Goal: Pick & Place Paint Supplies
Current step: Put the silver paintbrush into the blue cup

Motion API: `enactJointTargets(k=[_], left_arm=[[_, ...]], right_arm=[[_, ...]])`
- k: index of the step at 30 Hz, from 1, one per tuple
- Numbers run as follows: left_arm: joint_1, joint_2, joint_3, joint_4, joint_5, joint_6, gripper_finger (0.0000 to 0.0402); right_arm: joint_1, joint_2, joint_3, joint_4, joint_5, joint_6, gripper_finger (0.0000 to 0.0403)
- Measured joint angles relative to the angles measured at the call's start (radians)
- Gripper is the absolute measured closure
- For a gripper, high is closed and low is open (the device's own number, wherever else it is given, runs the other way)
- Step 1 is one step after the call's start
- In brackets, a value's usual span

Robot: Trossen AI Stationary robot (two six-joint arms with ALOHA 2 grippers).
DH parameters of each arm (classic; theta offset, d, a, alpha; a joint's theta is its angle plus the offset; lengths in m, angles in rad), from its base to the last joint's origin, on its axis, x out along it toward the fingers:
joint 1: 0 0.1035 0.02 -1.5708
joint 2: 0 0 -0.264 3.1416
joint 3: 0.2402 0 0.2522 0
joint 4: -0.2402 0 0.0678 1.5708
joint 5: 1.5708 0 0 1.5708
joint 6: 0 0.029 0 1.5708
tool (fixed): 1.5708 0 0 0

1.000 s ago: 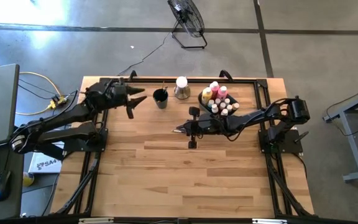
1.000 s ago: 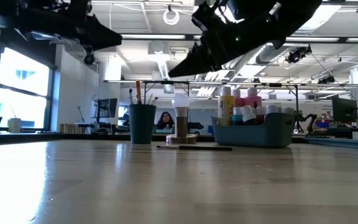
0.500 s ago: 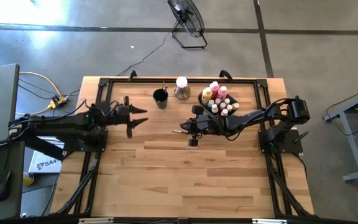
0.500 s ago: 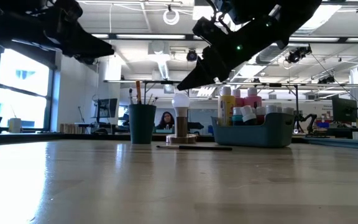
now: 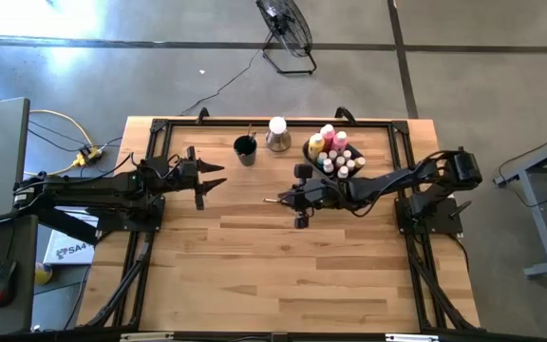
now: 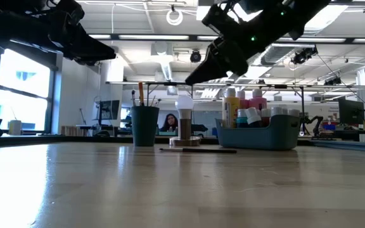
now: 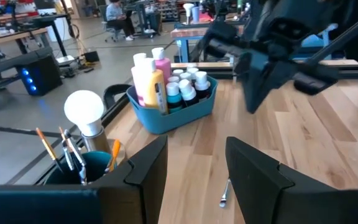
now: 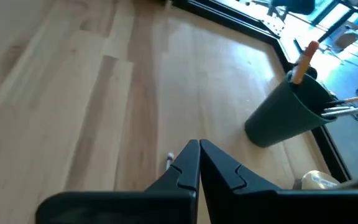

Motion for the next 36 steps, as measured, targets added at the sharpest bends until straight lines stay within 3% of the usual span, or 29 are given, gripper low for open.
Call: enactJointTargets(k=[13, 18, 25, 36], left_arm=[[0.000, 0.000, 0.000, -0.001, -0.011, 0.000, 0.0242], [0.000, 0.000, 0.000, -0.001, -0.011, -0.001, 0.0242], [0.000, 0.000, 0.000, -0.001, -0.023, -0.001, 0.0242], [0.000, 0.000, 0.001, 0.011, -0.045, -0.001, 0.0242]], right_arm=[[0.012, -0.030, 0.000, 0.013, -0.206, 0.003, 0.0398], [0.012, -0.030, 0.000, 0.063, -0.197, 0.031, 0.0398], [0.007, -0.030, 0.000, 0.064, -0.093, 0.056, 0.0398], [-0.003, 0.074, 0.148, -0.103, -0.095, 0.055, 0.0400]])
